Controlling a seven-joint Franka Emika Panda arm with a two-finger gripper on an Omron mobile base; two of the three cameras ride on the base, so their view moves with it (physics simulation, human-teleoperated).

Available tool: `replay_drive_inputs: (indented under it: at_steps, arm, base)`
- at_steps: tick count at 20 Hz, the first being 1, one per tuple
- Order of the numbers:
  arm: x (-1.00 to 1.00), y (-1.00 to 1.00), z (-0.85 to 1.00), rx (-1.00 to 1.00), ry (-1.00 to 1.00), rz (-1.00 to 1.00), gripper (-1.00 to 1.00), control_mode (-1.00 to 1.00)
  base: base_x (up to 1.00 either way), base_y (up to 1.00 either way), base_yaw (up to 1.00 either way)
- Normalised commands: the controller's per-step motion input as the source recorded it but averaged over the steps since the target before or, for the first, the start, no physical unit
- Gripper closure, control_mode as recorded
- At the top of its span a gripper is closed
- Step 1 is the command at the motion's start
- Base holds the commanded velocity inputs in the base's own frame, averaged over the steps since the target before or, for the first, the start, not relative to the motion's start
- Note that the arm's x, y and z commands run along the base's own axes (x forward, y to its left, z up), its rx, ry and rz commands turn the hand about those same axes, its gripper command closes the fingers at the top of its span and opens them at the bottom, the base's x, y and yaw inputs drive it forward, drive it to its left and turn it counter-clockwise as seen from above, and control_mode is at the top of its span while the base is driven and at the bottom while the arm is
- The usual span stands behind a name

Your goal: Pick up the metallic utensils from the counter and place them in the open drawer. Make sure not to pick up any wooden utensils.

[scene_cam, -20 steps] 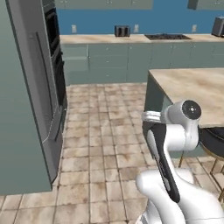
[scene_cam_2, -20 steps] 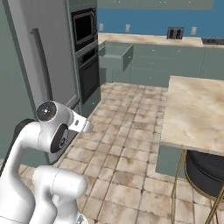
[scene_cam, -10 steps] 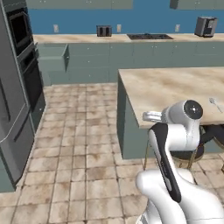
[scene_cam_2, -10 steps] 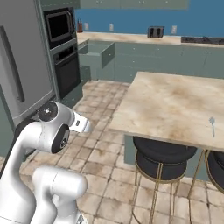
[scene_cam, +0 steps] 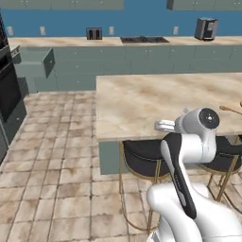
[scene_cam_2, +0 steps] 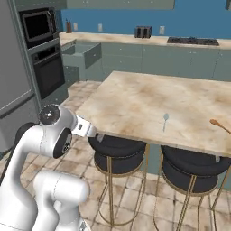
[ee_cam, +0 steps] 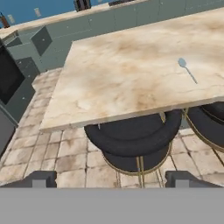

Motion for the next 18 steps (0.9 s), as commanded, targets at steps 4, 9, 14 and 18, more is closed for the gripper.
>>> replay_drive_inputs:
  at_steps: [4,9,14,18]
  arm:
    - [0.0,0.0,0.0,0.0,0.0,0.0,-1.0,1.0]
    - [0.0,0.0,0.0,0.0,0.0,0.0,-1.0,1.0]
    - [0.0,0.0,0.0,0.0,0.0,0.0,-1.0,1.0]
    - [0.0,0.0,0.0,0.0,0.0,0.0,-1.0,1.0]
  base:
    - [0.67,-0.93,0.0]
    - [0.93,-0.18,-0.03]
    - [0.48,-0.36,-0.19]
    - [0.12,-0.58,-0.35]
